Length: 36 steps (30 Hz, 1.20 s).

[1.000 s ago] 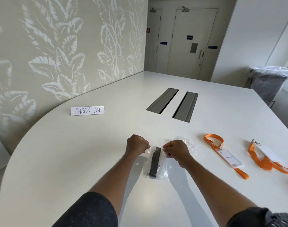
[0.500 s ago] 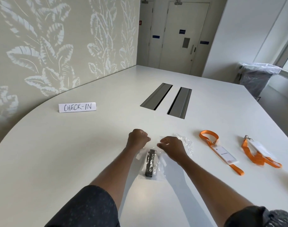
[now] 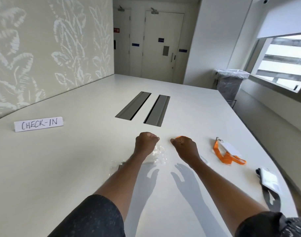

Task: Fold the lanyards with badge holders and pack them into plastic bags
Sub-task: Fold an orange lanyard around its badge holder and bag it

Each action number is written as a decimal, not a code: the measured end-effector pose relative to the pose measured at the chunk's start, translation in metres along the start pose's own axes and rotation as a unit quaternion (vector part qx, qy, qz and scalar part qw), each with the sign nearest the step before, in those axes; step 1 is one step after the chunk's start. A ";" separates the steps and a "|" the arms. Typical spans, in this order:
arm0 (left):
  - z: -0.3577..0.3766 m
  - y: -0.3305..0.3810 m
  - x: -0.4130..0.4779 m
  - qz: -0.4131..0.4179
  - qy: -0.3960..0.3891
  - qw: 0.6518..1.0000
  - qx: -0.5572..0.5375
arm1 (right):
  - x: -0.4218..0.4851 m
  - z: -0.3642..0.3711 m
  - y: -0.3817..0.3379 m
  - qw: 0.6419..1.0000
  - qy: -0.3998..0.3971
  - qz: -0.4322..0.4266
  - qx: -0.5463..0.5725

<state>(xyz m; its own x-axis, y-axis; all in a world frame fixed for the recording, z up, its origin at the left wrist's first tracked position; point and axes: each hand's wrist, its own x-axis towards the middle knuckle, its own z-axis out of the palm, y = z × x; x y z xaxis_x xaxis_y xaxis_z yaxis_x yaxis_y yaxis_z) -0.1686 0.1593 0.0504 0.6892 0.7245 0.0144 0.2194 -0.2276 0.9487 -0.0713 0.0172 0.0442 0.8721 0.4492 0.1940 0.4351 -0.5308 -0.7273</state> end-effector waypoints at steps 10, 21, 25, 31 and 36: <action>0.090 0.031 -0.004 -0.024 -0.044 0.999 -0.005 | 0.029 -0.058 0.066 0.997 -0.001 0.039 -0.072; 0.167 0.010 0.014 -0.148 -0.048 0.985 0.073 | 0.061 -0.051 0.116 0.984 -0.078 0.067 -0.142; 0.184 0.006 0.021 -0.182 -0.026 0.980 0.073 | 0.073 -0.045 0.125 0.986 -0.060 0.084 -0.130; 0.196 -0.003 0.033 -0.207 -0.010 0.977 0.045 | 0.086 -0.037 0.137 0.982 -0.100 0.104 -0.121; 0.194 -0.006 0.036 -0.235 0.011 0.971 -0.034 | 0.091 -0.035 0.144 0.977 -0.098 0.187 0.008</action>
<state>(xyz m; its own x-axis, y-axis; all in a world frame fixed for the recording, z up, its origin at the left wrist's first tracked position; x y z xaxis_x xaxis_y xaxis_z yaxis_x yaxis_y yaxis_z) -0.0112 0.0602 -0.0164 0.5090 0.7521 -0.4187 0.4593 0.1741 0.8711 0.0786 -0.0433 -0.0193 0.9091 0.3555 -0.2171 0.0887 -0.6745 -0.7329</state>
